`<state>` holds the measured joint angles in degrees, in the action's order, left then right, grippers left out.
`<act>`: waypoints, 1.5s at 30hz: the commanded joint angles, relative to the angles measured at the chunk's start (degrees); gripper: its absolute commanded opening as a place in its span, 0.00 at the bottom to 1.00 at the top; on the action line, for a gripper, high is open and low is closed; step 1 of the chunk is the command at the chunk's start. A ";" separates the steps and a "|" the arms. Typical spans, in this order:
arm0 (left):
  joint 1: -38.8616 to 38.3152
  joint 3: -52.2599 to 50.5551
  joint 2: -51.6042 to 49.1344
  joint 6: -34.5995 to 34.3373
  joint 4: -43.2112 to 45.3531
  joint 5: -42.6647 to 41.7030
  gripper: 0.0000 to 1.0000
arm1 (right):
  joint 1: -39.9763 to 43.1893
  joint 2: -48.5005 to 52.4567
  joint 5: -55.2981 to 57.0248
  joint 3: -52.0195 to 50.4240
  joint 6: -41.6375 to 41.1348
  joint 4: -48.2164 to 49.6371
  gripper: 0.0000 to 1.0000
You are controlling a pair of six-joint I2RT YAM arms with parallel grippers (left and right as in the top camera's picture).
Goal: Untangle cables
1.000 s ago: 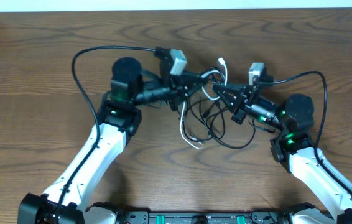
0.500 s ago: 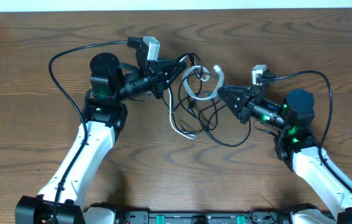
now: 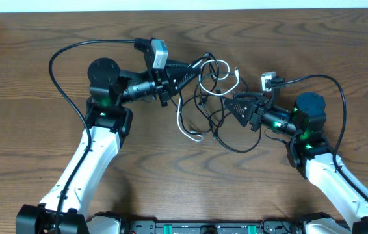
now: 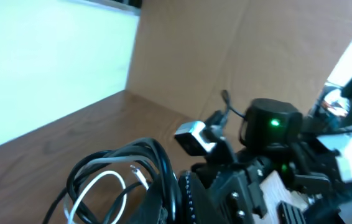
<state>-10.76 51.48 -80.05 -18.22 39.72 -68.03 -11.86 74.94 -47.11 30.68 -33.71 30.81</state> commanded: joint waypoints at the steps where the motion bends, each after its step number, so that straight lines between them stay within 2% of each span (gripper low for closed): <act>1: 0.15 1.20 0.13 0.09 5.20 -6.69 0.08 | 0.42 -0.35 -0.37 0.50 1.92 -0.94 0.62; 3: 0.15 1.20 0.13 0.09 10.05 -9.55 0.08 | 0.42 -0.35 -0.35 0.50 3.74 -3.15 0.66; 8: 0.15 1.20 0.13 -0.39 17.53 -12.55 0.08 | 0.42 -0.35 1.99 0.50 5.11 -8.90 0.66; 14: 0.22 1.20 0.13 -0.33 18.12 -11.87 0.08 | 0.39 -0.35 1.70 0.50 5.09 -9.77 0.66; 17: 1.11 1.20 0.13 -0.33 18.10 -11.78 0.08 | 0.22 -0.35 1.31 0.50 5.14 -13.97 0.65; 19: 2.23 1.20 0.11 -0.35 18.05 -11.02 0.08 | -0.31 -0.35 0.81 0.50 5.33 -18.29 0.63; 23: 3.39 1.20 0.11 -0.35 18.03 -10.82 0.08 | -0.61 -0.35 -5.77 0.50 7.67 -18.40 0.58; 26: 3.41 1.20 0.11 -0.37 18.01 -10.84 0.08 | -0.61 -0.35 -10.80 0.50 7.67 -14.73 0.60; 29: 3.41 1.20 0.11 -0.35 16.68 -10.86 0.08 | -0.61 -0.35 -18.78 0.50 7.63 -4.33 0.65; 33: 3.41 1.20 0.11 -0.31 16.09 -12.22 0.08 | -0.61 -0.35 -24.26 0.50 6.97 8.07 0.66; 40: 3.37 1.20 0.00 -0.33 16.06 -12.85 0.08 | -0.50 -0.35 -18.47 0.50 -2.01 25.81 0.64; 45: 3.30 1.20 0.00 -0.33 16.09 -18.60 0.08 | -0.50 -0.35 -9.79 0.50 -6.75 27.63 0.66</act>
<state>-7.60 51.48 -80.14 -18.24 55.48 -82.15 -12.45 74.87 -63.66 30.92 -35.77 58.15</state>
